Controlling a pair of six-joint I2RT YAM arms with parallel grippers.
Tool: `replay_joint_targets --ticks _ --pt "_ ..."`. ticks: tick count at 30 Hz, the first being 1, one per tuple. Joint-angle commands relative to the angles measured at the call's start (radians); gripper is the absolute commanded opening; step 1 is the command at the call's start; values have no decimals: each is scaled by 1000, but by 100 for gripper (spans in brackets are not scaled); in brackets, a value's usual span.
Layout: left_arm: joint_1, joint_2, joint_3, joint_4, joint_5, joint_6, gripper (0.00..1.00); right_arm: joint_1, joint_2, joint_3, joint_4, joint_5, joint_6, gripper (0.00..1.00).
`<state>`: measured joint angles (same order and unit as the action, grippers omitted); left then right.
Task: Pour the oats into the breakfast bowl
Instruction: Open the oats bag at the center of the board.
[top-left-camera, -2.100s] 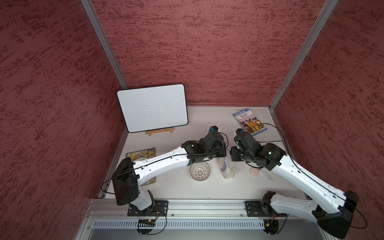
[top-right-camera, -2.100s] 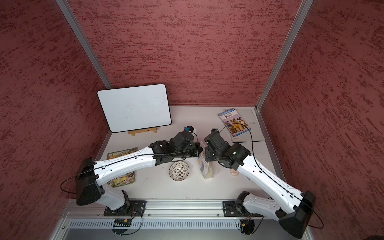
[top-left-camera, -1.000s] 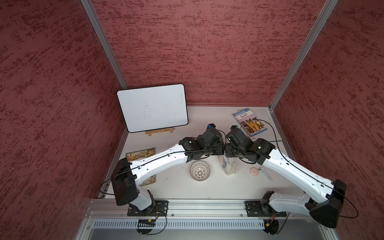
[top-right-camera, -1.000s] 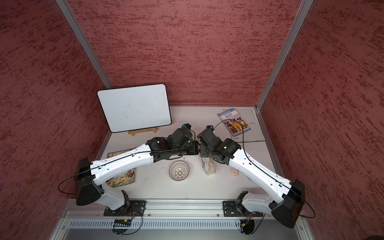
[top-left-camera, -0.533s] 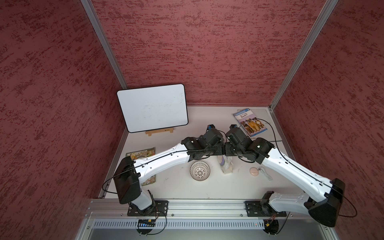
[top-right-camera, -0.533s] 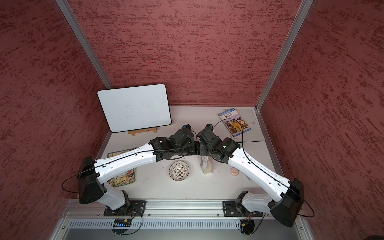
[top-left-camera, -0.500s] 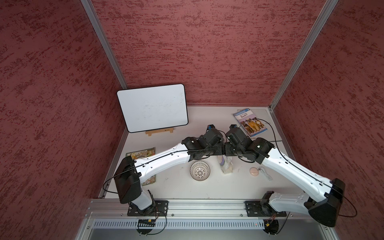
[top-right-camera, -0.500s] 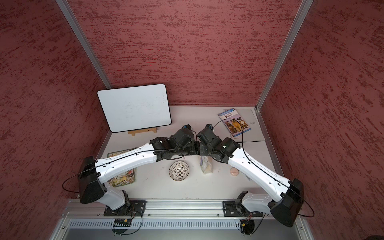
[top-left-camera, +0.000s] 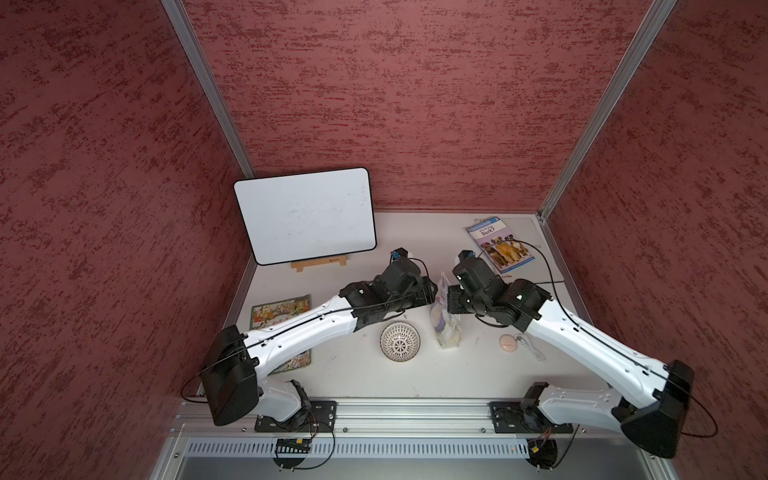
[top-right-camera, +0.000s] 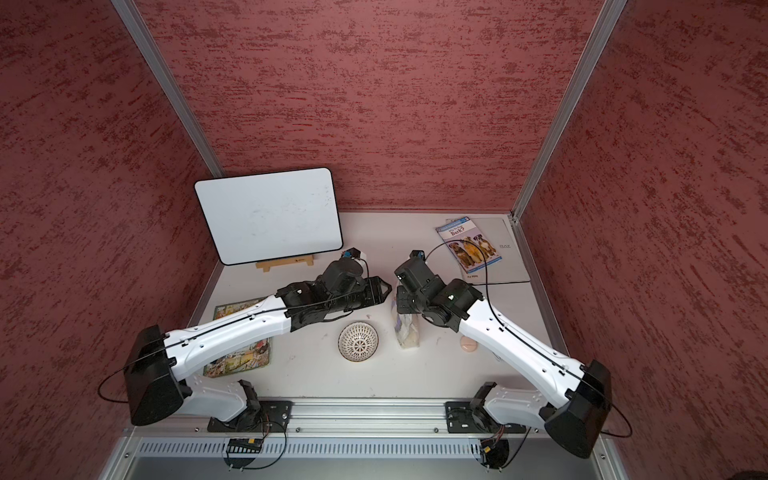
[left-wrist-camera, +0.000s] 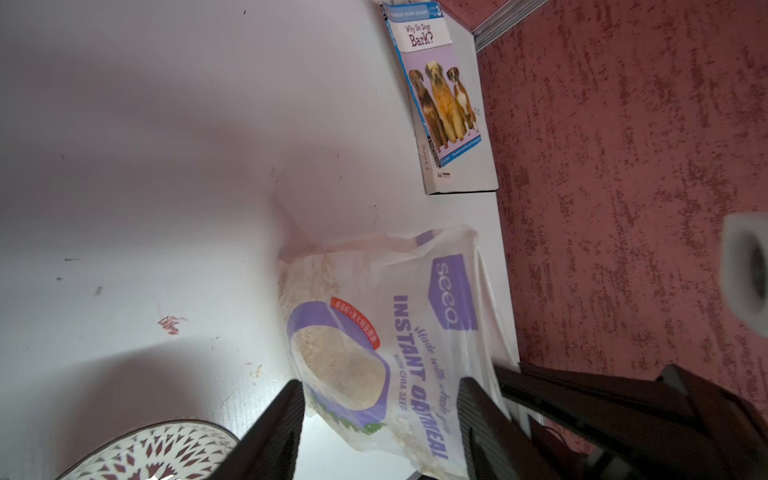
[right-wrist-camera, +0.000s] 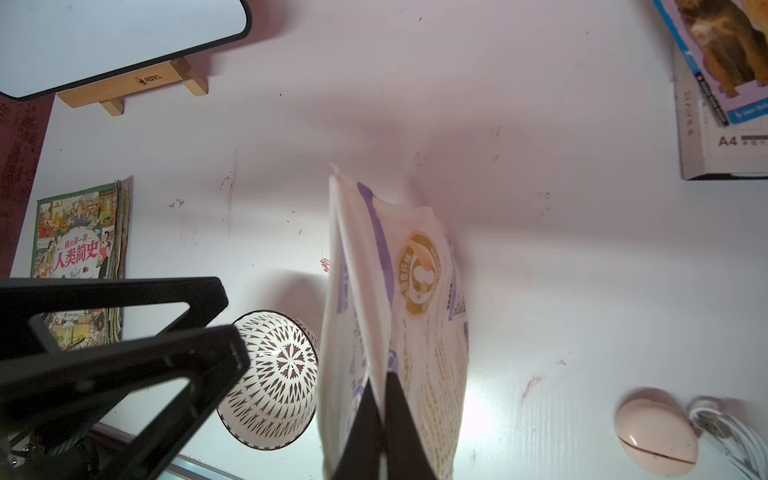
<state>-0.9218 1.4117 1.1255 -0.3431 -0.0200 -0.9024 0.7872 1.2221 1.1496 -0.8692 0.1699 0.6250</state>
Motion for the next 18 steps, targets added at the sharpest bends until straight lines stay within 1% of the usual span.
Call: replay_joint_targets --ticks 1,5,10,15,18 --pt "-5 -2 -1 76 37 -3 64 7 -24 2 101 -17 7 0" --pt "-10 13 5 96 51 1 65 9 -15 0 111 -27 10 0" --pt "-17 46 45 52 50 17 64 9 -15 4 110 -23 10 0" --pt "-17 91 84 -9 38 16 60 10 -16 8 108 -22 10 0" --pt "-17 112 105 -41 27 17 56 10 -13 10 106 -22 7 0"
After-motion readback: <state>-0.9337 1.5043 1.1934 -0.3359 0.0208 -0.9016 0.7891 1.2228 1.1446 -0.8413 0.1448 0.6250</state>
